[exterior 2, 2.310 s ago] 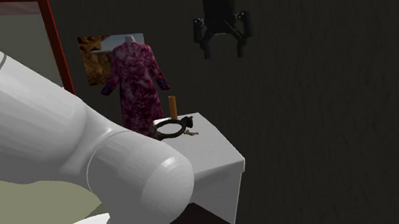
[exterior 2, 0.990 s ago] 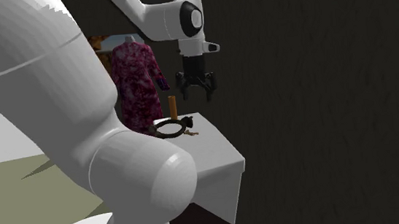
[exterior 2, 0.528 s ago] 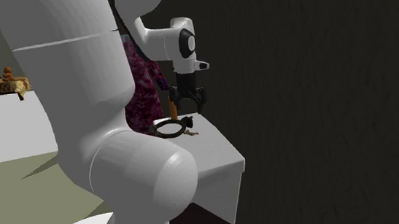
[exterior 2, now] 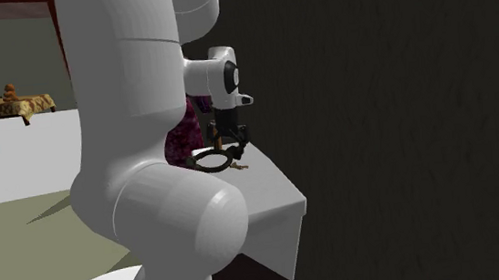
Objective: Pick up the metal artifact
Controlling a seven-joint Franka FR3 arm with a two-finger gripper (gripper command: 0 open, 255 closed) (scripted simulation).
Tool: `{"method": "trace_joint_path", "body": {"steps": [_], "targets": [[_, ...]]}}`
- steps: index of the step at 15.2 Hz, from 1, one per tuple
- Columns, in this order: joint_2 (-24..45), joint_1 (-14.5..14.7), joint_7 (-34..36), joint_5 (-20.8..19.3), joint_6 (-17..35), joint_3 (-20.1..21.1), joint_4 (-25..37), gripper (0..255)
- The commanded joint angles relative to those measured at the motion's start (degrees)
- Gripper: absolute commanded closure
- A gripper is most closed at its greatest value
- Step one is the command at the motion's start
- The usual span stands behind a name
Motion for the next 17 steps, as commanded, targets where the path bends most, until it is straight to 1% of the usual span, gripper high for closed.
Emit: {"method": "trace_joint_path", "body": {"steps": [1,4,6,7,15,17], "targets": [[1.24,0.16,0.58,-0.66,1.59,0.03,-0.41,0],[2.92,0.30,1.22,-1.64,3.82,-0.11,-1.10,0],[3.25,0.34,1.35,-1.83,4.24,-0.15,-1.22,0],[3.15,0.33,1.31,-1.77,4.31,-0.14,-1.38,255],[3.19,0.35,1.36,-1.79,4.34,-0.13,-1.38,255],[2.67,0.28,1.12,-1.48,3.50,-0.08,-1.01,255]]}}
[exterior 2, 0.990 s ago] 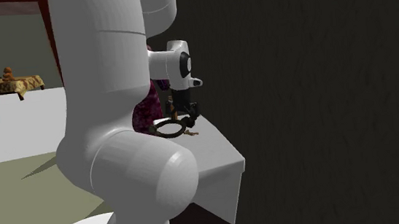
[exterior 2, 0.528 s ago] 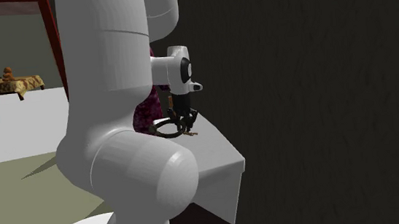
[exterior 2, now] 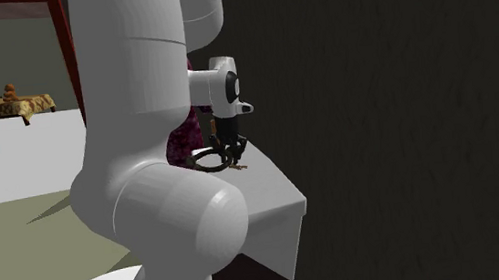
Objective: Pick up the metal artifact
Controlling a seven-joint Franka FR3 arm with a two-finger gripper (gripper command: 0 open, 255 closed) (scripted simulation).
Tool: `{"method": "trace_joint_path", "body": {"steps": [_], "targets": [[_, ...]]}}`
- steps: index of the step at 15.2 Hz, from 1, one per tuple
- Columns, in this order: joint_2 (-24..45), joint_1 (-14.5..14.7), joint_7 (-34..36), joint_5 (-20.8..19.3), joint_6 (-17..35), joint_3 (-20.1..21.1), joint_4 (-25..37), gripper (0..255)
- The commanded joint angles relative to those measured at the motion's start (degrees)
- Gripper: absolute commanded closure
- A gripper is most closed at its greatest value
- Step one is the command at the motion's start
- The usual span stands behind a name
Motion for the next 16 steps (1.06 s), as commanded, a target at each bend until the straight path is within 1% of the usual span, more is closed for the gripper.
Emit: {"method": "trace_joint_path", "body": {"steps": [1,14,16], "targets": [[-0.78,-0.09,-0.32,0.48,-1.19,0.07,0.45,255],[-7.08,-0.47,-2.41,3.71,-11.02,0.18,4.48,255],[-7.14,-0.47,-2.43,3.74,-11.14,0.17,4.54,255]]}}
